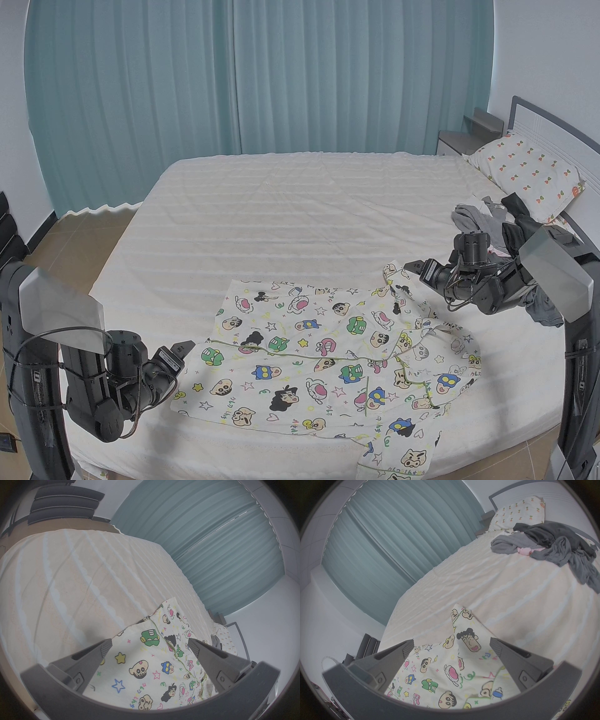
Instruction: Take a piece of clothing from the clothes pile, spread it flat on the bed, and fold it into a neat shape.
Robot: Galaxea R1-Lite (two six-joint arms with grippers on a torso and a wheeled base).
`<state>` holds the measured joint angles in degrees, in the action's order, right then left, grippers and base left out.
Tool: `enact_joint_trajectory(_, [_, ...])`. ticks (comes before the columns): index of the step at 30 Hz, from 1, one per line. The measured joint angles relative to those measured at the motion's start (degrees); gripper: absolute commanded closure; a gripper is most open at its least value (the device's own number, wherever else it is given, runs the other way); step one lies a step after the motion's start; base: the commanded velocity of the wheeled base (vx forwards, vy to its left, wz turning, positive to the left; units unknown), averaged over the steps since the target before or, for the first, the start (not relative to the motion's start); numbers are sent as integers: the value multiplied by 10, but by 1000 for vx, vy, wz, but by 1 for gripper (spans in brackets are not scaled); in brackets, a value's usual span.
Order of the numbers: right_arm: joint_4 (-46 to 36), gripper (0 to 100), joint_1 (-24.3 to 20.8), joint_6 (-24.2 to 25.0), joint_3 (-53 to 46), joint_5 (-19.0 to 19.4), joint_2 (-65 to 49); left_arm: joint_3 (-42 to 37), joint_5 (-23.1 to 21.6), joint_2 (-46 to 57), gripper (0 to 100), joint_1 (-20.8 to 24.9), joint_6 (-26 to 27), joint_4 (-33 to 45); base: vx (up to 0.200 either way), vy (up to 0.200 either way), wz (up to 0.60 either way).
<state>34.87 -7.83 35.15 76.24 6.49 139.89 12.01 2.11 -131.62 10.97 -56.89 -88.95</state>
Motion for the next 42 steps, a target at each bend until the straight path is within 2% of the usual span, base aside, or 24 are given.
enact_joint_trajectory(19, [-6, 0, 6, 0, 114, -1, 103, 3, 0, -3, 0, 2, -1, 0, 0, 0, 0])
enact_joint_trajectory(25, [-59, 0, 8, 0, 170, -1, 132, 4, 0, -6, 0, 3, -1, 0, 0, 0, 0])
enact_joint_trajectory(30, [-66, 0, 8, 1, 192, -1, 152, 5, 0, -8, 0, 5, -1, 0, 0, 0, 0])
enact_joint_trajectory(31, [-65, 100, 7, 1, 194, -1, 156, 5, 0, -8, 0, 5, -1, 0, 0, 0, 0])
enact_joint_trajectory(42, [-61, 100, 10, 17, 200, -1, 169, 5, 0, -13, 0, 6, 0, 0, 0, 0, 0])
